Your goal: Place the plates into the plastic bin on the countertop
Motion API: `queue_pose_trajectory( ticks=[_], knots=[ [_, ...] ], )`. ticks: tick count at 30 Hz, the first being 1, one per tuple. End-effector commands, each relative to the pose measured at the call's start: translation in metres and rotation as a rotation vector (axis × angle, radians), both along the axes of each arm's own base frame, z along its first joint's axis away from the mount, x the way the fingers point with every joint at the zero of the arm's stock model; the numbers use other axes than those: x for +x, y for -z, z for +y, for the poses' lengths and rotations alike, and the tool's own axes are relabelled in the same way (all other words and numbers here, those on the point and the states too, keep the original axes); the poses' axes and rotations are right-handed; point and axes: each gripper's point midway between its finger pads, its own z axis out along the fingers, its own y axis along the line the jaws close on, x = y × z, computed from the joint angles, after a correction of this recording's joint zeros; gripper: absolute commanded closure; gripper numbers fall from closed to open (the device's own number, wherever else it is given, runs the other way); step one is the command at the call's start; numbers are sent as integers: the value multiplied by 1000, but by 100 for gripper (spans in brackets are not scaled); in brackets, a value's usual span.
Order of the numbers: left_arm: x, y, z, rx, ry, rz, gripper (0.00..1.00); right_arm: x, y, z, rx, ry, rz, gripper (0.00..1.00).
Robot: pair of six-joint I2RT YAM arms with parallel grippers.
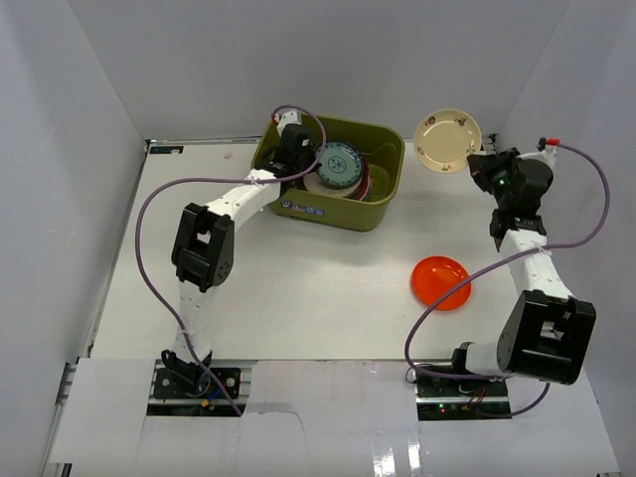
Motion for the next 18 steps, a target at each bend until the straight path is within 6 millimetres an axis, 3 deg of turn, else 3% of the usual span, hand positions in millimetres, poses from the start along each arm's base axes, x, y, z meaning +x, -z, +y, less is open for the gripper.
queue_pose_trajectory(
  ticks=[1, 2, 3, 4, 5, 6, 7, 8, 9, 10, 11, 12, 13, 14, 15, 16, 17, 18],
  knots=[
    [-2, -28, 3, -55, 23, -16, 59, 11, -40, 61, -115, -162, -87, 92],
    [-4, -33, 3, -68, 32, -26, 46, 19, -47, 71, -127, -177, -95, 92],
    [-9, -57, 0, -102, 57, -73, 36, 23, -49, 80, -134, -194, -94, 92],
    [-14, -60, 1, -107, 64, -76, 27, 27, -50, 96, -149, -233, -93, 92],
    [-17, -71, 2, -116, 73, -97, 14, 33, -35, 120, -159, -284, -50, 92],
    [-24, -100, 4, -136, 82, -144, 10, 41, -53, 130, -175, -288, -80, 92],
    [-28, -108, 5, -138, 89, -156, 7, 48, -39, 152, -206, -333, -52, 92],
    [-33, -119, 7, -137, 98, -178, 5, 52, -34, 161, -221, -349, -25, 92],
    [-45, -152, 13, -160, 104, -238, 5, 60, -47, 169, -234, -348, -47, 92],
    [-52, -163, 16, -166, 107, -257, 5, 65, -32, 187, -242, -379, -15, 92],
    [-62, -157, 20, -153, 114, -247, 8, 69, -25, 193, -257, -388, 7, 92],
    [-73, -161, 22, -156, 121, -254, 11, 75, -30, 198, -264, -382, -1, 92],
    [-94, -186, 29, -181, 132, -293, 13, 80, -13, 210, -272, -405, 33, 92],
    [-109, -155, 32, -164, 140, -231, 15, 82, -8, 216, -275, -417, 47, 92],
    [-125, -148, 26, -193, 158, -212, 21, 85, -10, 221, -278, -423, 54, 92],
    [-144, -153, 25, -220, 189, -214, 23, 89, 6, 230, -281, -442, 85, 92],
    [-160, -114, 22, -201, 209, -137, 24, 91, 11, 235, -286, -455, 98, 92],
    [-179, -101, 7, -208, 250, -101, 25, 89, 19, 240, -292, -474, 124, 92]
  ],
)
